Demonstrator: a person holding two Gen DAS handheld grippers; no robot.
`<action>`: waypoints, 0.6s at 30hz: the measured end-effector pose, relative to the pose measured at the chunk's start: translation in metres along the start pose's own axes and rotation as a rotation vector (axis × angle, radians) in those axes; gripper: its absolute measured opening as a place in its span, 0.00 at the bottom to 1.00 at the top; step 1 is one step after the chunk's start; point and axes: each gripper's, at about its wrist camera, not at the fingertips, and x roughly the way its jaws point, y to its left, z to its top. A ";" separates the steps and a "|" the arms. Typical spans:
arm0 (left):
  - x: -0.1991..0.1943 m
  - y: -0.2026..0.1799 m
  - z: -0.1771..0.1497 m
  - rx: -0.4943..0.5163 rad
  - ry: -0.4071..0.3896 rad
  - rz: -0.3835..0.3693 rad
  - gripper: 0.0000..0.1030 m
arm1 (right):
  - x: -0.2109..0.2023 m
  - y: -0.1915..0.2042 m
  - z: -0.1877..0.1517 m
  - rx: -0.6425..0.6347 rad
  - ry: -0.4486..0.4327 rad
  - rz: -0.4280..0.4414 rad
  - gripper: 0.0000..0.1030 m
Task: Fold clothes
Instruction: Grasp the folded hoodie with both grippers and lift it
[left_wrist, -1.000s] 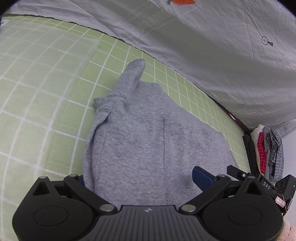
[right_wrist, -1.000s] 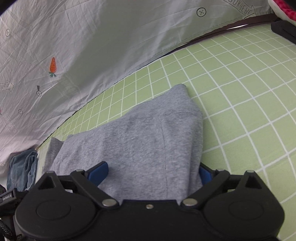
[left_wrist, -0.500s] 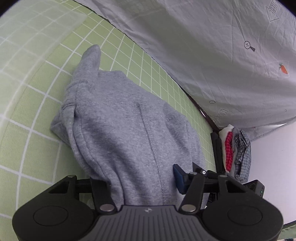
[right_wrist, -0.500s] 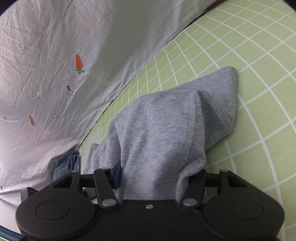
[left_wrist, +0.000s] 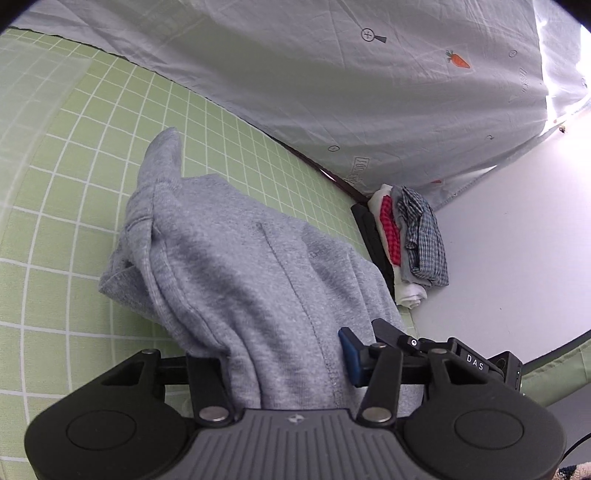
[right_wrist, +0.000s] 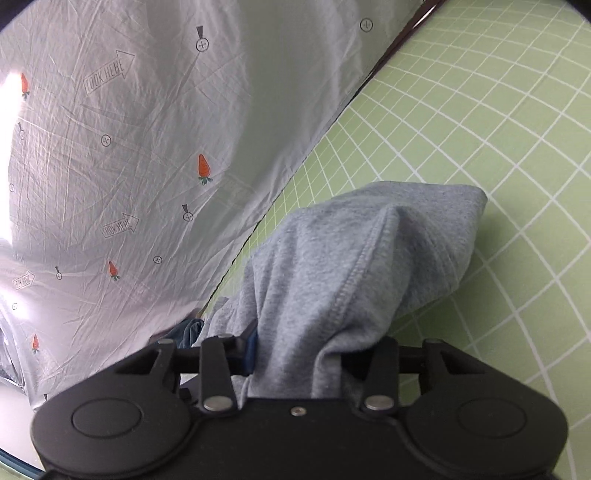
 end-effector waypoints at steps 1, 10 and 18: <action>0.000 -0.007 -0.002 0.020 0.011 -0.019 0.50 | -0.011 0.003 -0.002 0.000 -0.026 -0.006 0.42; 0.047 -0.076 -0.033 0.116 0.108 -0.177 0.50 | -0.115 0.001 0.001 -0.031 -0.188 -0.154 0.42; 0.119 -0.166 -0.050 0.152 0.007 -0.220 0.49 | -0.190 -0.045 0.095 -0.139 -0.211 -0.129 0.42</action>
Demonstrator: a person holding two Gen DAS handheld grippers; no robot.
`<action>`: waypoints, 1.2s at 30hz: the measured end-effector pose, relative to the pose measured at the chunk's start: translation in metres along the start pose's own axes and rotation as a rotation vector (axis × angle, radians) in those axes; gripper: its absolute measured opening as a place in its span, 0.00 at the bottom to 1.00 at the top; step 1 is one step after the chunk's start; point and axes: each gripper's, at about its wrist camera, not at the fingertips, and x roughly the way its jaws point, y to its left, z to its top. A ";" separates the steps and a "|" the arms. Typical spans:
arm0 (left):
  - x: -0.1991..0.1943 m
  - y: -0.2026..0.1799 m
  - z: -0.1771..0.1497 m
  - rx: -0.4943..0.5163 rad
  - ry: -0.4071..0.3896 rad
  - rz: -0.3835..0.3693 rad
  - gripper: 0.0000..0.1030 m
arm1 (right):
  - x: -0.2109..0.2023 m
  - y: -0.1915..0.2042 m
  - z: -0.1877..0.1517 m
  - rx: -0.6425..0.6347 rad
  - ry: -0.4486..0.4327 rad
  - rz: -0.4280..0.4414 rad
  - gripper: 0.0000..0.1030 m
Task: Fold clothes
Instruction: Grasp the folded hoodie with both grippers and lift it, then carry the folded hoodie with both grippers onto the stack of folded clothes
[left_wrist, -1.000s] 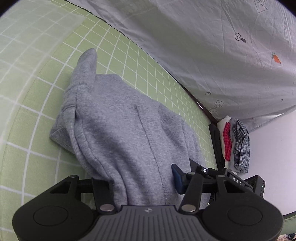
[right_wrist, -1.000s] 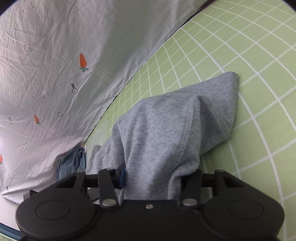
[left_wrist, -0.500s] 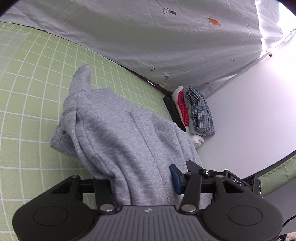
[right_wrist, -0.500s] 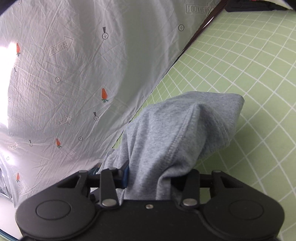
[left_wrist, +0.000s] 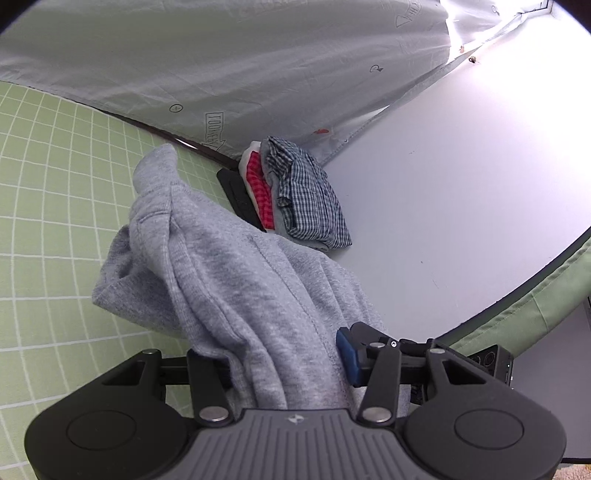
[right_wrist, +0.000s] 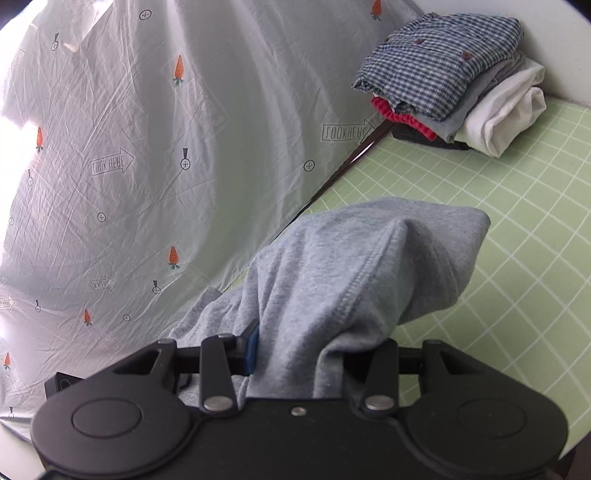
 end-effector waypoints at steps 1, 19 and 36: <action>0.014 -0.011 0.001 -0.003 -0.021 0.005 0.49 | -0.005 -0.011 0.015 -0.013 -0.002 0.020 0.42; 0.286 -0.108 0.072 0.062 0.073 0.129 0.27 | 0.021 -0.109 0.250 -0.473 0.148 0.037 0.15; 0.273 -0.002 0.015 -0.241 0.160 0.473 0.77 | 0.071 -0.254 0.193 -0.435 0.264 -0.187 0.84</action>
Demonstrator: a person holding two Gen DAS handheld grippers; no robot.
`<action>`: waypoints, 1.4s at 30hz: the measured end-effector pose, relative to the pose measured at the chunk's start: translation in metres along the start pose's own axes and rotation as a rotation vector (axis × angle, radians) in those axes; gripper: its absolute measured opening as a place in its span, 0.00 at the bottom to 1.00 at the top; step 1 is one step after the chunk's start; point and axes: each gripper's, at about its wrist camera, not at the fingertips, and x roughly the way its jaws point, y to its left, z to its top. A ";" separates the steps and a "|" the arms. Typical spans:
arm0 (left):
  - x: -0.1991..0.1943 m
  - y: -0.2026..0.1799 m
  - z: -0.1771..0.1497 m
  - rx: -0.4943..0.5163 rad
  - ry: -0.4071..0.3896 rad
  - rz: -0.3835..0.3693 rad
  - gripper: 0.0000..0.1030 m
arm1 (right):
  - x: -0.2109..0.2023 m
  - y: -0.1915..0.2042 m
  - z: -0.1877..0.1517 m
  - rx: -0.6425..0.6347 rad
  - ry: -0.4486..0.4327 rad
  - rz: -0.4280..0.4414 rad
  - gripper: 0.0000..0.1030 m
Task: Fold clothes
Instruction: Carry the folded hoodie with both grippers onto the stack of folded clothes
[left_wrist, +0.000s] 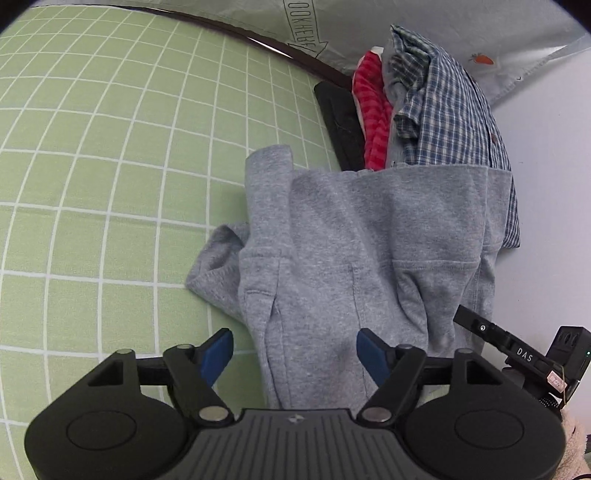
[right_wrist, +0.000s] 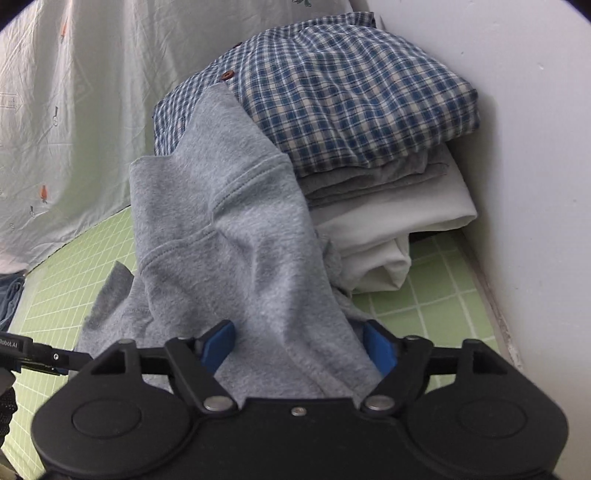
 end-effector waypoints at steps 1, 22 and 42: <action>0.005 -0.002 0.003 -0.004 0.001 -0.004 0.77 | 0.006 -0.001 0.000 -0.025 0.010 0.006 0.85; 0.051 -0.005 0.001 -0.081 0.038 -0.150 0.48 | 0.041 -0.042 -0.003 0.096 0.074 0.136 0.91; -0.066 -0.007 -0.010 -0.134 -0.063 -0.356 0.26 | -0.076 -0.019 -0.085 0.648 -0.066 0.473 0.28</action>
